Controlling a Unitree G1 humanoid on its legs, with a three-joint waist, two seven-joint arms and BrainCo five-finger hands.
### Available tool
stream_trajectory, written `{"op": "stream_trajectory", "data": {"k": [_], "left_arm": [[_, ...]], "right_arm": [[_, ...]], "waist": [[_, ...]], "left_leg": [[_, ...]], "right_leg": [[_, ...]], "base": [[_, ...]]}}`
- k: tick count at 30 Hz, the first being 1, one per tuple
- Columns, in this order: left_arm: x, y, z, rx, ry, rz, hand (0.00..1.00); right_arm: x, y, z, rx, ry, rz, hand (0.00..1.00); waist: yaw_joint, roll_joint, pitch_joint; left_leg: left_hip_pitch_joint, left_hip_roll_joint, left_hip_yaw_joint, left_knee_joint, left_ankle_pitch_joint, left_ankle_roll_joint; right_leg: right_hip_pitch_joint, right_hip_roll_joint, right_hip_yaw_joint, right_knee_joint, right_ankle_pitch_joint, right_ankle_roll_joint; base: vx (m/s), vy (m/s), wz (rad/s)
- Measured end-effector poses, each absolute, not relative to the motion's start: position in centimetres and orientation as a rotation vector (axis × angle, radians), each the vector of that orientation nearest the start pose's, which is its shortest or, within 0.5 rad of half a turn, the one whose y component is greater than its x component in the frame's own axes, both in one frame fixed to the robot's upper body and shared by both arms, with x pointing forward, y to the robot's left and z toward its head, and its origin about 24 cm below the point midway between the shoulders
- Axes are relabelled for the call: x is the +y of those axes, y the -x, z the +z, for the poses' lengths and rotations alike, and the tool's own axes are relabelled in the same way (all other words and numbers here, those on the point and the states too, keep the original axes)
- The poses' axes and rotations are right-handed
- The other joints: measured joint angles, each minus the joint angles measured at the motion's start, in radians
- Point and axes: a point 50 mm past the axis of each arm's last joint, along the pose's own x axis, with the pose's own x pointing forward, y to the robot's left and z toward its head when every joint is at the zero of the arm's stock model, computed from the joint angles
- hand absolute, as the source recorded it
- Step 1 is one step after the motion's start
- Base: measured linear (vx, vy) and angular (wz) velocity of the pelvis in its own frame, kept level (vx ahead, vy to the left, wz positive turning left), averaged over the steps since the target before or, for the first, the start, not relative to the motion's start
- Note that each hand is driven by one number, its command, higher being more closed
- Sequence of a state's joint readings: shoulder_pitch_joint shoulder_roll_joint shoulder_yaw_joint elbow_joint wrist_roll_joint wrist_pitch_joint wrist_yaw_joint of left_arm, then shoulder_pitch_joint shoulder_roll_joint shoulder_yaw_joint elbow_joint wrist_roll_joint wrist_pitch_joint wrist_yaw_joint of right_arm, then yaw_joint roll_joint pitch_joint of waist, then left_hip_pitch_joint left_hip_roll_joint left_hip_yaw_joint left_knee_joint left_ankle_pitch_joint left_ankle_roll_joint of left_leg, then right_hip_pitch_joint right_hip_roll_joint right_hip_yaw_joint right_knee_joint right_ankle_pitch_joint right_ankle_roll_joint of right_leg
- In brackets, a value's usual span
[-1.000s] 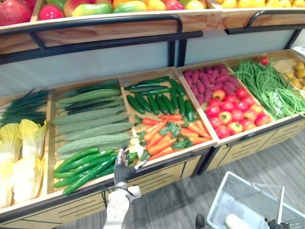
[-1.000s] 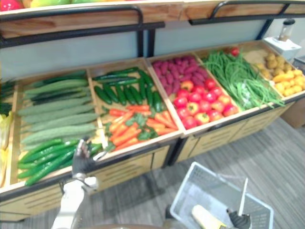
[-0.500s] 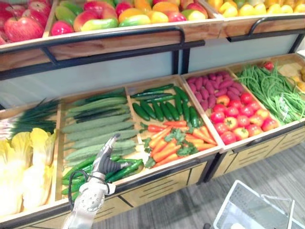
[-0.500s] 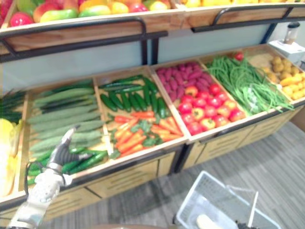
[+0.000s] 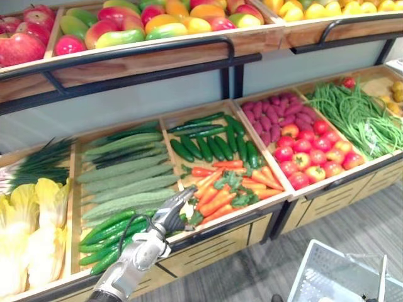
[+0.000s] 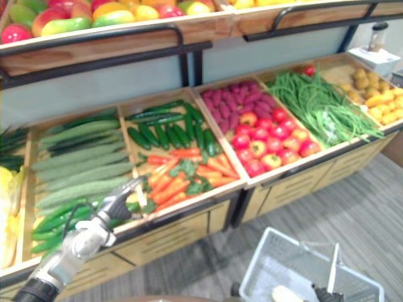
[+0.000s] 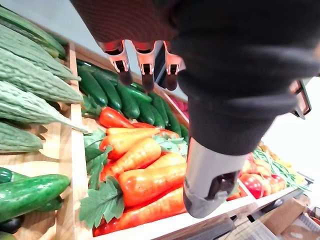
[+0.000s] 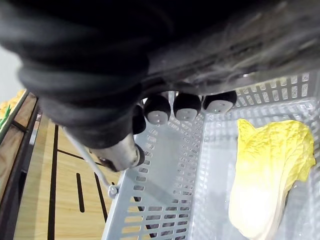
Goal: Pick vegetable in the basket
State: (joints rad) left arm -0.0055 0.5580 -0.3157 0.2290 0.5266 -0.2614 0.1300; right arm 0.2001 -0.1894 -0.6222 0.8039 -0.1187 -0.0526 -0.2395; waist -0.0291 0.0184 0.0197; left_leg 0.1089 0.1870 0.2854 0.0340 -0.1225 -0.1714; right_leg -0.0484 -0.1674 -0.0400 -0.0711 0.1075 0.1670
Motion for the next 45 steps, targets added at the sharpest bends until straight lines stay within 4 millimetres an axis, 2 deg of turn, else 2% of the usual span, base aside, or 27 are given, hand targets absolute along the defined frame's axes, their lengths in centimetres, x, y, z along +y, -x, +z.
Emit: {"op": "stream_trajectory", "data": {"k": [5,7,8,12,15,22,28,29,36,45], "left_arm": [[20.1,-24.6,-0.4,0.014,-1.078,-0.356,0.00],[20.5,-24.8,-0.7,0.043,-1.092,-0.347,0.00],[20.5,-25.1,-0.8,0.048,-1.100,-0.348,0.00],[20.3,-26.4,-0.5,0.040,-1.119,-0.339,0.00],[20.4,-26.8,-0.9,0.075,-1.118,-0.315,0.00],[19.1,-28.3,-0.6,0.061,-1.111,-0.304,0.00],[18.4,-28.6,-1.0,0.076,-1.089,-0.292,0.00],[18.6,-28.6,-1.1,0.087,-1.091,-0.280,0.00],[18.6,-29.8,-0.5,0.105,-1.021,-0.186,0.00],[20.3,-30.1,-0.9,0.192,-0.930,0.012,0.00]], "right_arm": [[-33.3,-6.9,-10.5,0.872,0.207,-0.886,1.00],[-33.6,-7.6,-10.3,0.856,0.207,-0.884,1.00],[-33.7,-7.6,-10.2,0.855,0.210,-0.886,1.00],[-33.8,-7.9,-10.3,0.863,0.205,-0.886,1.00],[-33.7,-8.4,-10.3,0.865,0.197,-0.883,1.00],[-33.7,-8.7,-10.3,0.864,0.195,-0.886,1.00],[-33.6,-8.7,-10.5,0.875,0.191,-0.889,1.00],[-33.6,-9.1,-10.4,0.866,0.188,-0.887,1.00],[-33.7,-9.2,-10.4,0.865,0.183,-0.897,1.00],[-33.5,-9.5,-10.4,0.863,0.187,-0.883,1.00]], "waist": [[-0.010,0.007,0.004],[-0.025,0.006,0.017],[-0.026,0.019,0.018],[-0.031,0.016,0.037],[-0.049,0.022,0.042],[-0.053,0.033,0.052],[-0.067,0.033,0.062],[-0.076,0.033,0.065],[-0.077,0.036,0.083],[-0.076,0.029,0.098]], "left_leg": [[-0.001,0.000,0.028,0.000,-0.010,-0.002],[0.000,0.000,0.032,0.000,-0.013,-0.003],[0.002,0.001,0.035,0.001,-0.016,-0.004],[0.000,0.001,0.038,0.001,-0.019,-0.004],[0.000,-0.001,0.042,0.001,-0.024,-0.004],[0.003,-0.005,0.059,0.002,-0.027,-0.005],[0.004,-0.005,0.061,0.006,-0.032,-0.006],[0.004,-0.005,0.061,0.006,-0.033,-0.007],[0.003,0.001,0.077,0.006,-0.036,-0.011],[0.004,0.003,0.083,0.006,-0.038,-0.013]], "right_leg": [[-0.018,0.005,0.025,-0.004,0.004,0.002],[-0.020,0.006,0.030,-0.006,0.004,0.002],[-0.019,0.007,0.034,-0.007,0.004,0.002],[-0.021,0.008,0.039,-0.015,0.006,0.005],[-0.023,0.008,0.044,-0.016,0.006,0.005],[-0.035,0.008,0.064,-0.013,0.006,0.005],[-0.036,0.009,0.070,-0.012,0.006,0.004],[-0.037,0.009,0.071,-0.012,0.006,0.004],[-0.052,0.018,0.082,-0.007,0.007,0.005],[-0.055,0.022,0.089,-0.006,0.007,0.005]], "base": [[0.03,0.004,-0.15],[0.03,-0.001,-0.12],[0.03,0.001,-0.07],[0.02,0.000,-0.02],[0.02,0.005,-0.05],[0.02,0.003,-0.08],[0.00,0.000,0.00],[-0.01,-0.007,-0.03],[0.02,-0.010,-0.07],[0.01,-0.001,-0.02]]}}
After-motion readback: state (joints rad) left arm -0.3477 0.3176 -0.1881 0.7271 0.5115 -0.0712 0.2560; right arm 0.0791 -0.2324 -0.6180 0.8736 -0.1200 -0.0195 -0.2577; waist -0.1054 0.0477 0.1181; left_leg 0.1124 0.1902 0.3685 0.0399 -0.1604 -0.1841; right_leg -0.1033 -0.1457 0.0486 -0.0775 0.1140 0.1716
